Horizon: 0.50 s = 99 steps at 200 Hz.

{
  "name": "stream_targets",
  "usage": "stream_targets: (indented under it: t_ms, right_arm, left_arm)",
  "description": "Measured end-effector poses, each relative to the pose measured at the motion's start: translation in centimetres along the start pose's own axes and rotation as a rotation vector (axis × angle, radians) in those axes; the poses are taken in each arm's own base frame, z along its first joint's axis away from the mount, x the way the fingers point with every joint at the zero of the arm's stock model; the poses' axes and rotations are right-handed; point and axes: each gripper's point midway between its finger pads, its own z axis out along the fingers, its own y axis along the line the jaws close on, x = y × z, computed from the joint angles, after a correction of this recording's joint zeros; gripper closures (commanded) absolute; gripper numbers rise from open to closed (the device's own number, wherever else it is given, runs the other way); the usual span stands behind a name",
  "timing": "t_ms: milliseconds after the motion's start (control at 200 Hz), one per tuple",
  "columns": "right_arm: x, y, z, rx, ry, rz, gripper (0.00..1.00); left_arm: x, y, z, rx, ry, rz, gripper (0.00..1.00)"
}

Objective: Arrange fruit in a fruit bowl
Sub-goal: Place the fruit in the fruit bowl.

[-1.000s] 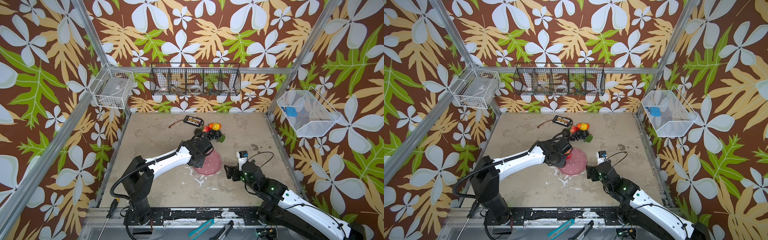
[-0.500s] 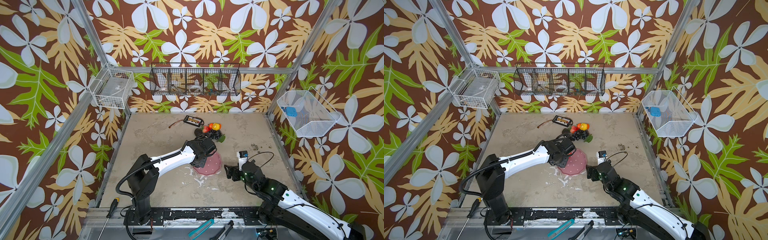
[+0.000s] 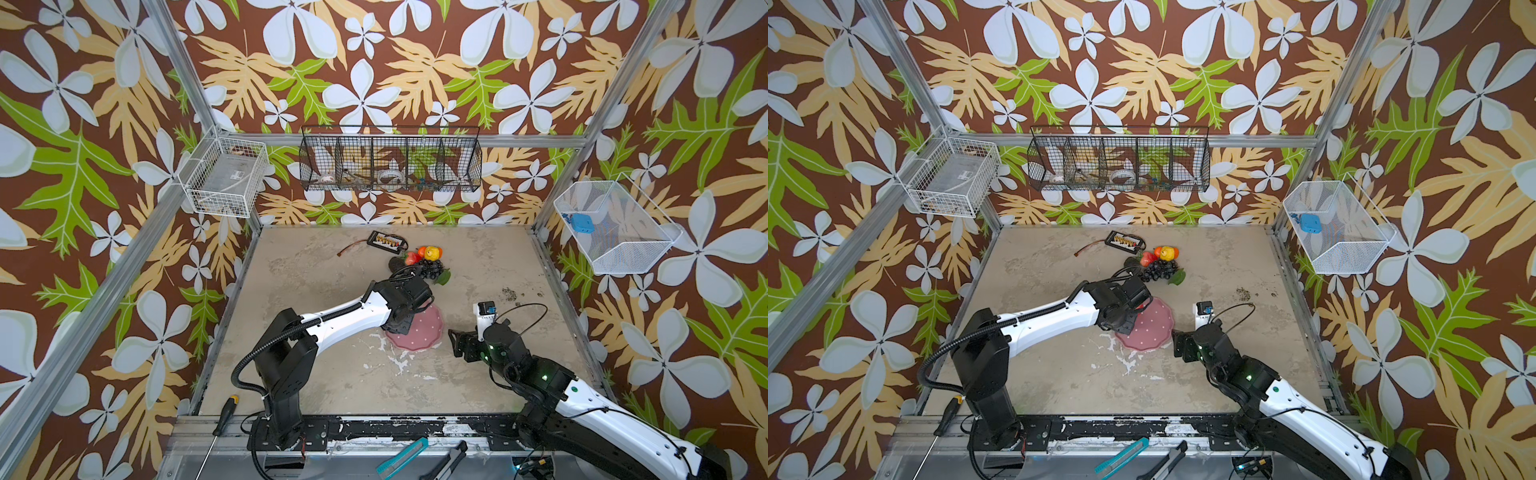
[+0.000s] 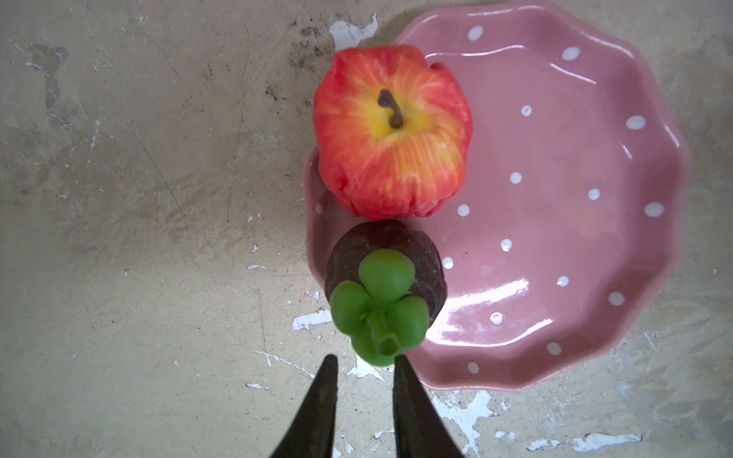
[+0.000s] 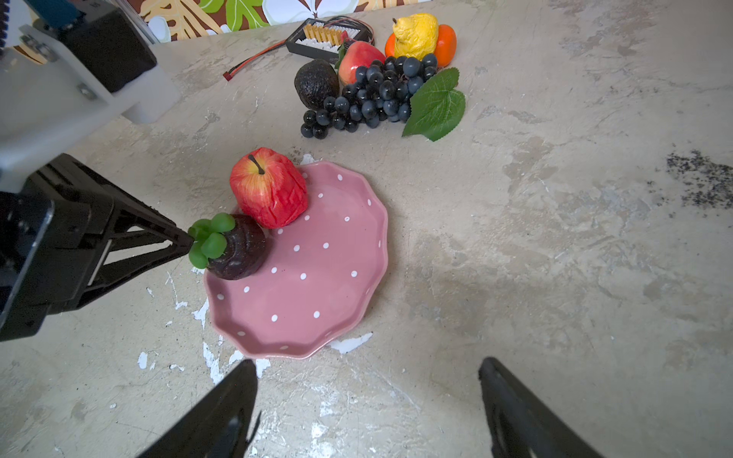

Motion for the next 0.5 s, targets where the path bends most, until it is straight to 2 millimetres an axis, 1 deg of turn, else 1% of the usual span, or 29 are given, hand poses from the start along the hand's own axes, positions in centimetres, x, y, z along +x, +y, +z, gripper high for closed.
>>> stream_targets:
  t_ms: [330, 495]
  right_arm:
    - [-0.6, 0.2, -0.3, -0.005, -0.015, 0.001, 0.13]
    - [-1.5, 0.3, -0.6, 0.002, -0.031, -0.014, 0.1]
  left_arm:
    - [-0.6, -0.1, -1.1, 0.025, -0.041, -0.012, 0.64]
    - [-0.7, 0.1, -2.5, 0.053, -0.086, -0.023, 0.54]
